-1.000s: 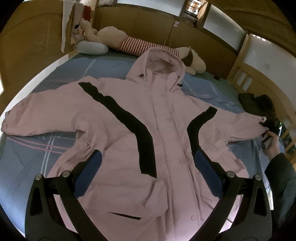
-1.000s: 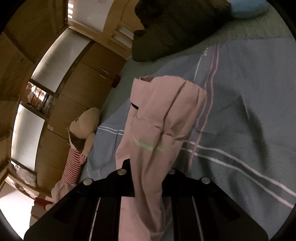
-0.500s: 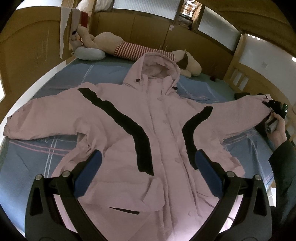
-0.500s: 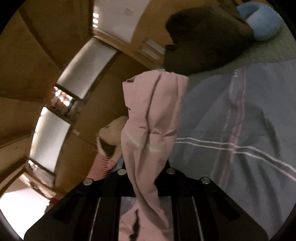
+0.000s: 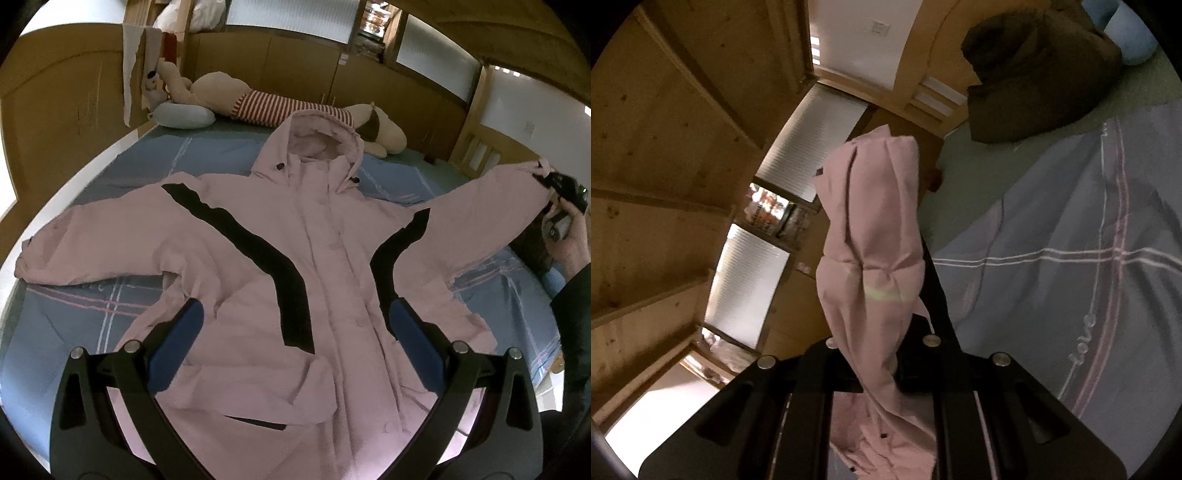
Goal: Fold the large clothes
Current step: 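Lift the gripped sleeve up off the bed with the right gripper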
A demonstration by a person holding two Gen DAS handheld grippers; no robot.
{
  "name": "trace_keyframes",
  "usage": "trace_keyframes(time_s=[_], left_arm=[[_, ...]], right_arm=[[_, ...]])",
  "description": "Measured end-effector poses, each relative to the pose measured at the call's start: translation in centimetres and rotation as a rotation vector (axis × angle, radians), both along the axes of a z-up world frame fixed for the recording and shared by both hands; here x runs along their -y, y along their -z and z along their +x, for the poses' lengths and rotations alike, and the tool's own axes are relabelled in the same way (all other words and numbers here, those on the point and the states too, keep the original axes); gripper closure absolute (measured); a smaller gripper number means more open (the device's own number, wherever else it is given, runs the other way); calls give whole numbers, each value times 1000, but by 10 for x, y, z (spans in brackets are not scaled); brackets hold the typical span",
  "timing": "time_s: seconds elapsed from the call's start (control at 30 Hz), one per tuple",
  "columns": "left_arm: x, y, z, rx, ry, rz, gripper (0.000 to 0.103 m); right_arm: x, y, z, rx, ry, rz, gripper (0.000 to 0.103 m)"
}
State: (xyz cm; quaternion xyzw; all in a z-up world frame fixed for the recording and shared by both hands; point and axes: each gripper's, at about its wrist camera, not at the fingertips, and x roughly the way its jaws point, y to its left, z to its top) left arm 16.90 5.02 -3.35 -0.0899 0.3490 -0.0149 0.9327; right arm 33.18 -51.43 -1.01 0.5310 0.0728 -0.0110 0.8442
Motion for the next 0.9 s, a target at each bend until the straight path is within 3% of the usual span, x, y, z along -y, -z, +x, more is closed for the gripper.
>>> trace_keyframes(time_s=[0.17, 0.9], left_arm=[[3, 0, 0, 5, -2, 47, 2], [-3, 0, -1, -8, 2, 52, 2]], right_arm=[[-12, -13, 0, 35, -33, 16, 92], [-107, -59, 6, 126, -230, -16, 92]])
